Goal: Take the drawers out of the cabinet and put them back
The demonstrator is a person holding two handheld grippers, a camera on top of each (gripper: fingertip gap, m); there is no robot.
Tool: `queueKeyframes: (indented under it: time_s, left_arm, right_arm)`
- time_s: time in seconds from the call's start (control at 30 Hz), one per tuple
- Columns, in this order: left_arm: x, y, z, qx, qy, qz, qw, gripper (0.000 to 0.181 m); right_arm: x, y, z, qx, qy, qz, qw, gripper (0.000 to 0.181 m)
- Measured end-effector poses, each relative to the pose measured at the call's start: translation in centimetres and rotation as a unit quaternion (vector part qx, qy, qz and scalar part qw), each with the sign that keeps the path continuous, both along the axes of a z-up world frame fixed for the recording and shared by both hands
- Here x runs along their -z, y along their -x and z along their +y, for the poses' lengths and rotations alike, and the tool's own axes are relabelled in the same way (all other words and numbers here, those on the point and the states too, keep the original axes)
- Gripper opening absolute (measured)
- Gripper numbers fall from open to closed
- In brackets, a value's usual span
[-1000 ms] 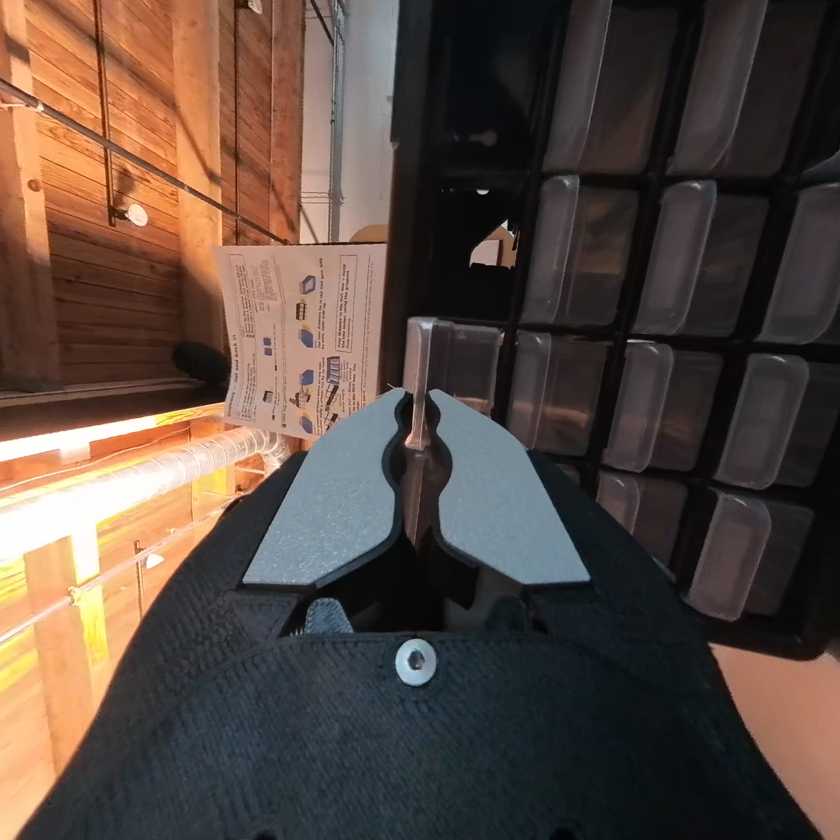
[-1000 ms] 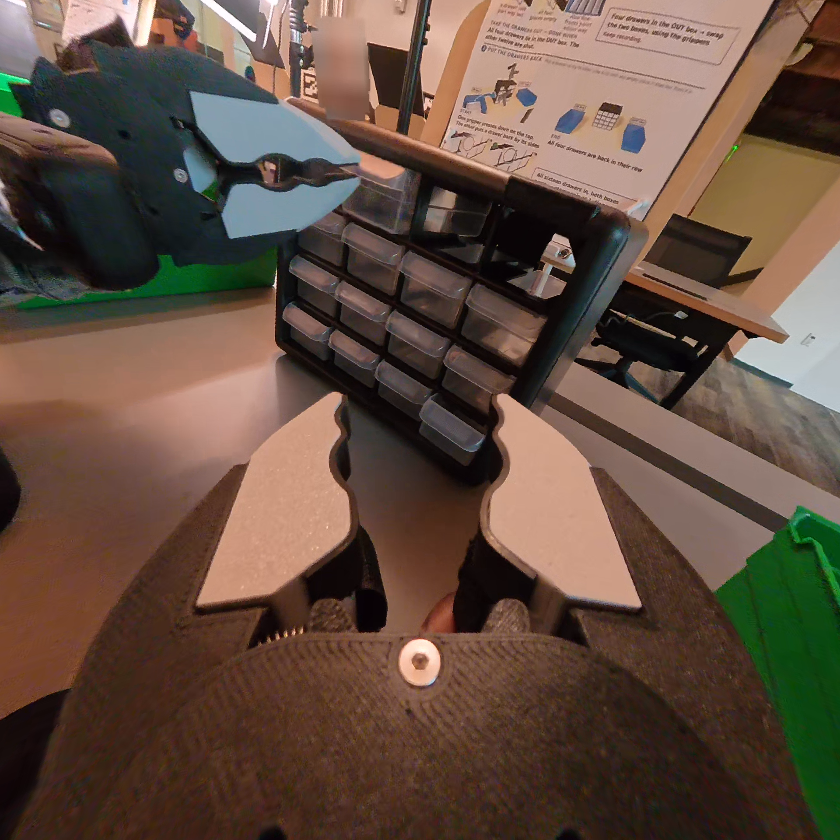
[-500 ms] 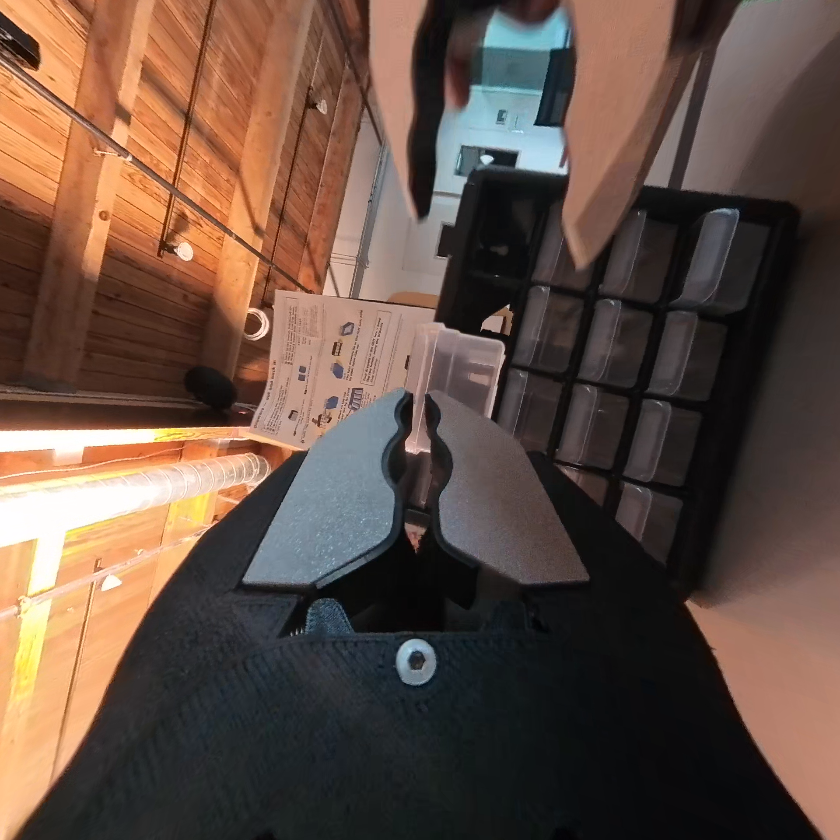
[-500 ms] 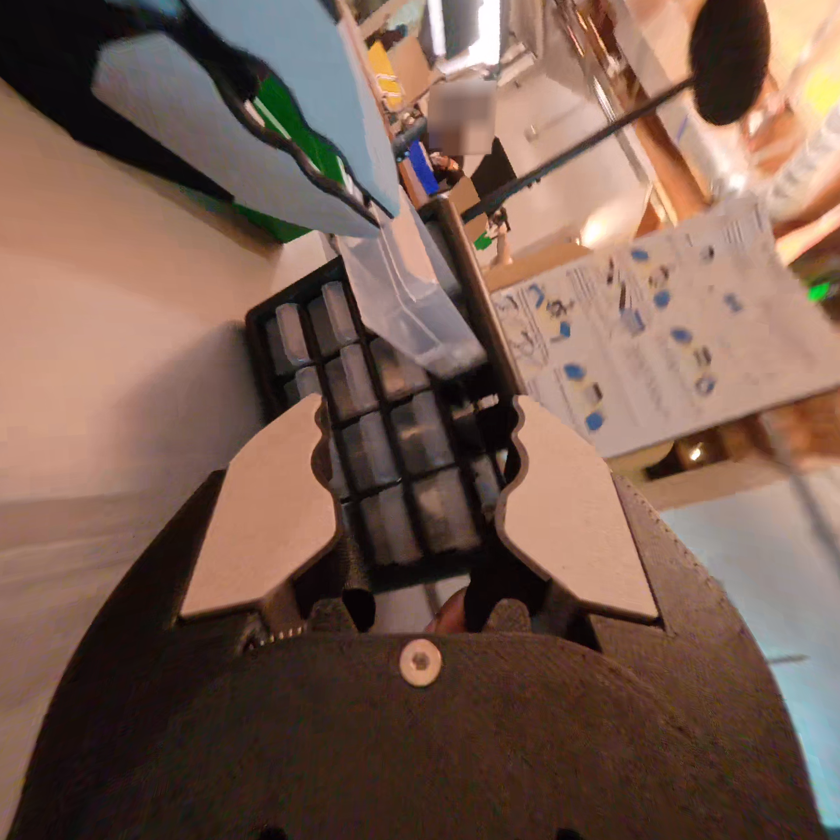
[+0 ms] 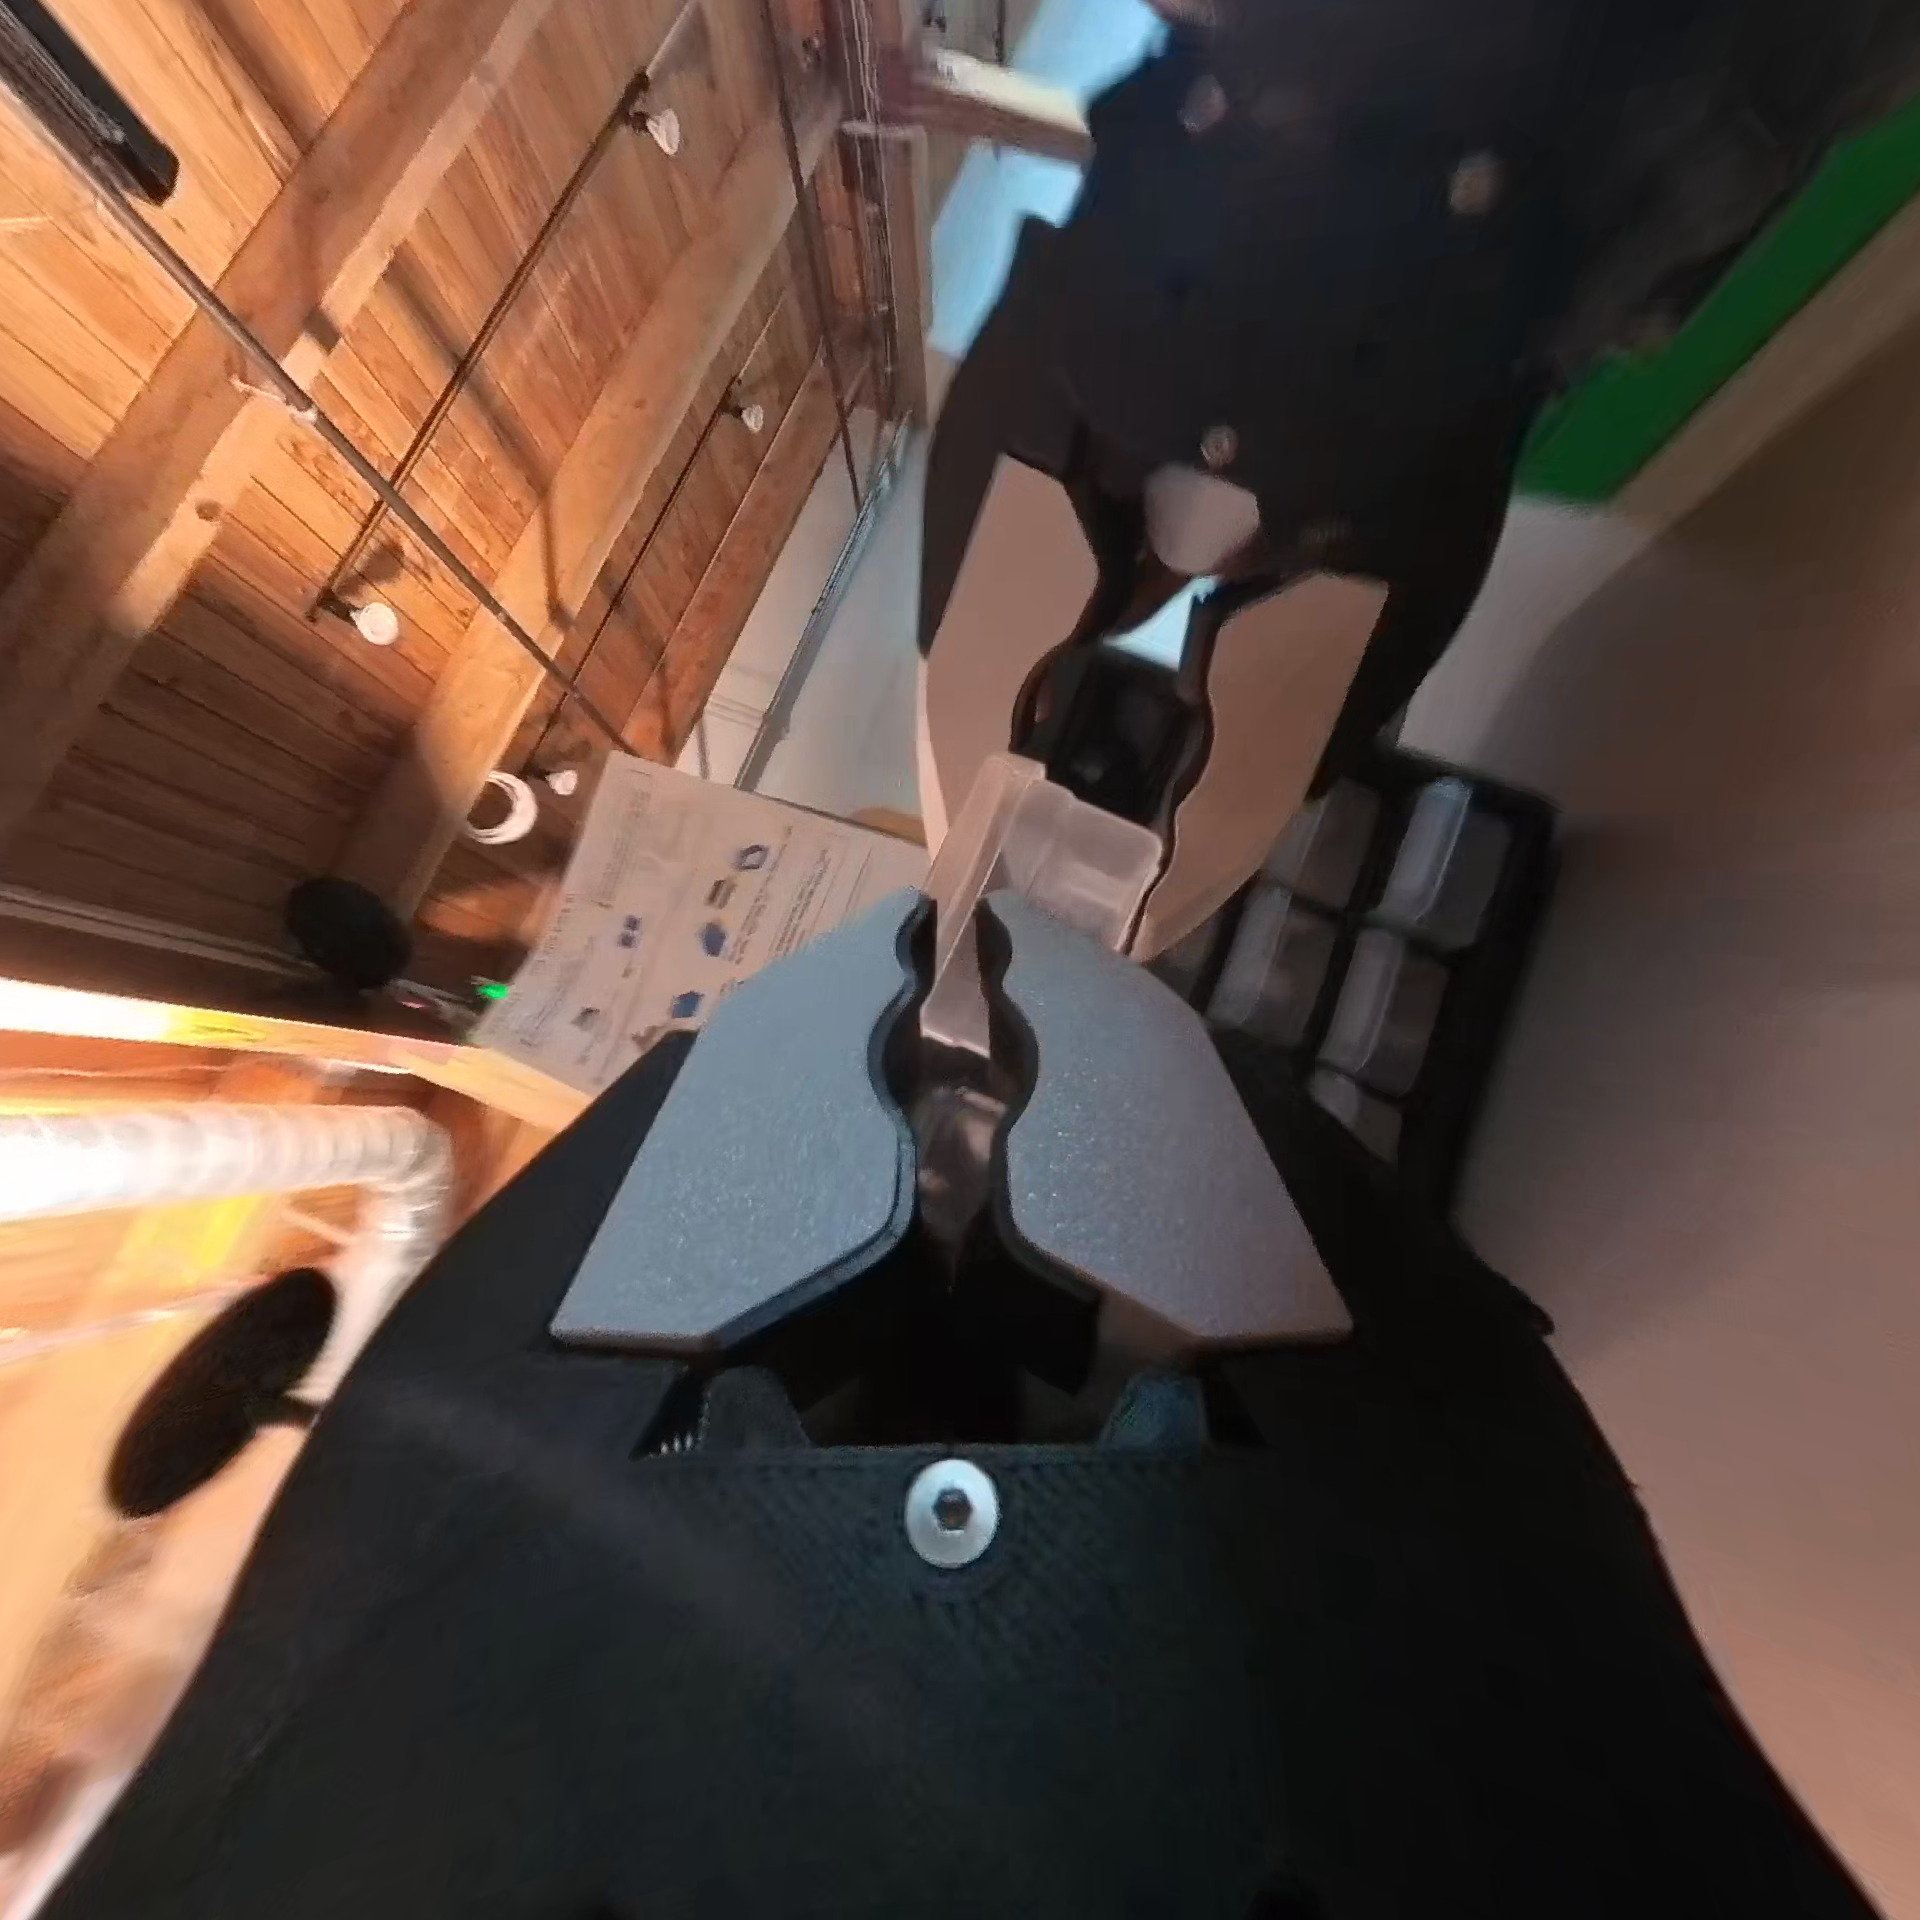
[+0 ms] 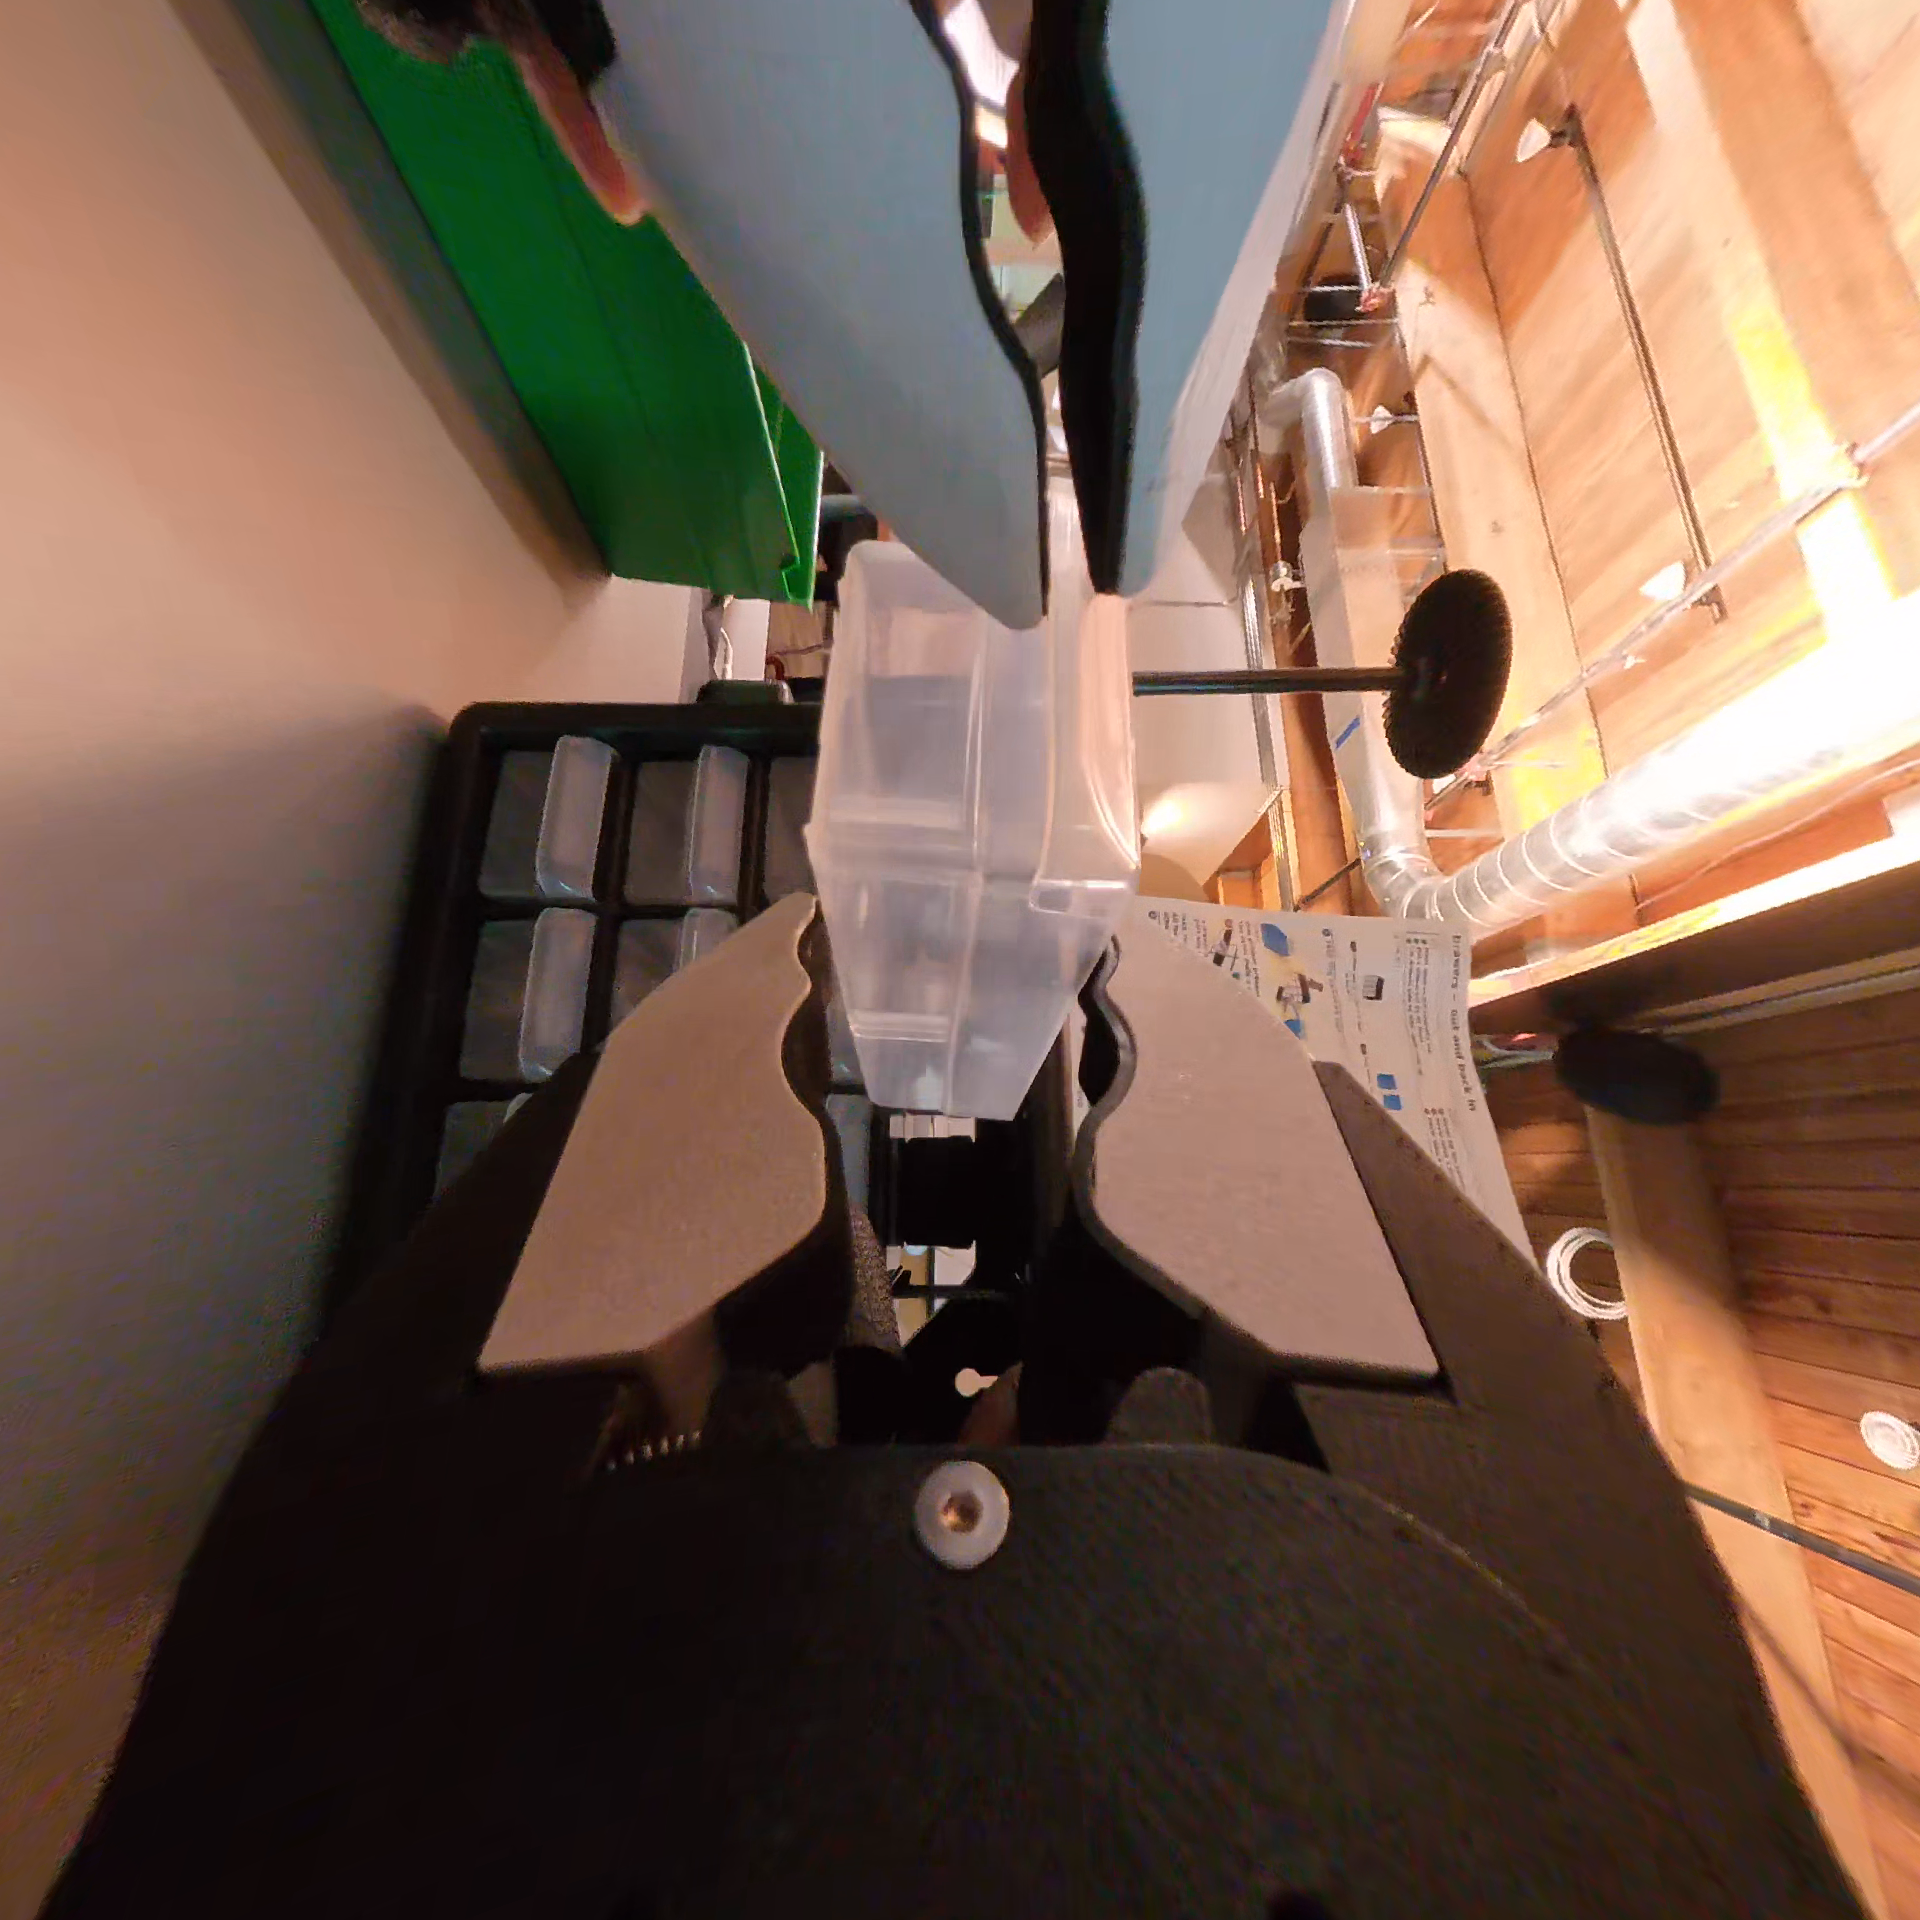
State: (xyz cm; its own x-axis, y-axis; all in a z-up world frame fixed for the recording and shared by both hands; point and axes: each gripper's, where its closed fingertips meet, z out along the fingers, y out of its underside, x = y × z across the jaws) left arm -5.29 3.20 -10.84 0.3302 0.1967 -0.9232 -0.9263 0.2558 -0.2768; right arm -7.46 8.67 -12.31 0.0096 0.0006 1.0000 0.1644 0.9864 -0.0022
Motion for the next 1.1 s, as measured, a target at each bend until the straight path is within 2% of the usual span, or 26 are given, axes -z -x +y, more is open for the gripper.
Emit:
queueKeyframes:
  time_s: [0.03,0.1,0.13,0.17,0.2,0.23,0.27,0.3,0.33,0.37,0.4,0.5,0.57,0.67,0.73,0.8,0.93,1.03,1.1]
  left_arm:
    - [-0.1,-0.4,-0.7,0.032,0.008,-0.051,0.998,0.011]
    - [-1.0,-0.3,-2.3,0.105,0.02,-0.203,0.973,0.02]
    - [-1.7,0.4,-3.1,0.144,0.021,-0.301,0.942,0.024]
    - [-2.5,1.6,-3.6,0.186,0.03,-0.42,0.888,0.029]
    - [-2.9,2.6,-3.6,0.23,0.062,-0.546,0.803,0.034]
    - [-2.7,3.0,-3.1,0.271,0.12,-0.649,0.701,0.047]
    - [-2.3,2.3,-2.5,0.31,0.195,-0.71,0.601,0.061]
    - [-1.7,1.0,-2.2,0.341,0.274,-0.735,0.519,0.062]
    - [-1.1,-0.4,-2.0,0.363,0.34,-0.739,0.455,0.064]
    - [-0.5,-1.4,-1.8,0.369,0.379,-0.744,0.408,0.069]
    - [0.0,-1.4,-1.2,0.358,0.382,-0.76,0.385,0.073]
    - [1.4,-1.6,-1.2,0.354,0.403,-0.754,0.38,0.043]
    - [2.1,-2.0,-1.7,0.358,0.429,-0.747,0.361,0.044]
    - [3.4,-2.3,-1.6,0.347,0.458,-0.747,0.334,0.071]
    - [3.1,-2.7,-2.0,0.371,0.472,-0.734,0.316,0.071]
    - [3.0,-2.8,-2.0,0.38,0.472,-0.723,0.332,0.05]
    - [3.1,-1.6,-1.3,0.375,0.432,-0.744,0.345,0.049]
    - [3.4,-0.2,-1.1,0.365,0.395,-0.761,0.362,0.049]
    - [4.1,0.7,-1.3,0.345,0.392,-0.763,0.38,0.048]
  right_arm:
    - [-0.1,-0.4,-0.4,0.0,0.0,0.003,1.0,0.047]
    - [-0.2,-1.5,-0.7,0.006,-0.006,0.01,1.0,0.045]
    - [-0.3,-2.1,-0.8,0.011,-0.009,0.014,1.0,0.045]
    - [-0.3,-2.7,-0.9,0.016,-0.017,0.018,1.0,0.045]
    - [-0.3,-3.3,-1.1,0.02,-0.032,0.022,0.999,0.045]
    - [-0.2,-3.7,-1.4,0.024,-0.051,0.026,0.998,0.045]
    - [-0.1,-4.0,-1.9,0.025,-0.069,0.026,0.997,0.045]
    - [-0.1,-4.2,-2.5,0.023,-0.088,0.029,0.995,0.045]
    - [0.0,-4.4,-3.1,0.021,-0.108,0.031,0.993,0.045]
    - [0.0,-4.5,-3.8,0.019,-0.127,0.032,0.991,0.046]
    - [0.1,-4.6,-4.3,0.019,-0.143,0.03,0.989,0.046]
    - [0.2,-5.4,-5.3,0.016,-0.167,0.032,0.985,0.045]
    - [0.6,-5.8,-5.7,0.009,-0.195,0.024,0.98,0.045]
    - [1.0,-5.8,-6.4,-0.009,-0.226,0.02,0.974,0.045]
    - [1.2,-5.4,-6.6,-0.021,-0.235,0.011,0.972,0.045]
    - [1.5,-4.9,-6.6,-0.035,-0.237,0.005,0.971,0.045]
    - [1.4,-3.9,-5.4,-0.035,-0.201,0.019,0.979,0.046]
    - [1.7,-3.1,-4.7,-0.038,-0.098,0.017,0.994,0.06]
    - [2.5,-2.9,-3.9,-0.024,-0.013,-0.017,0.999,0.072]
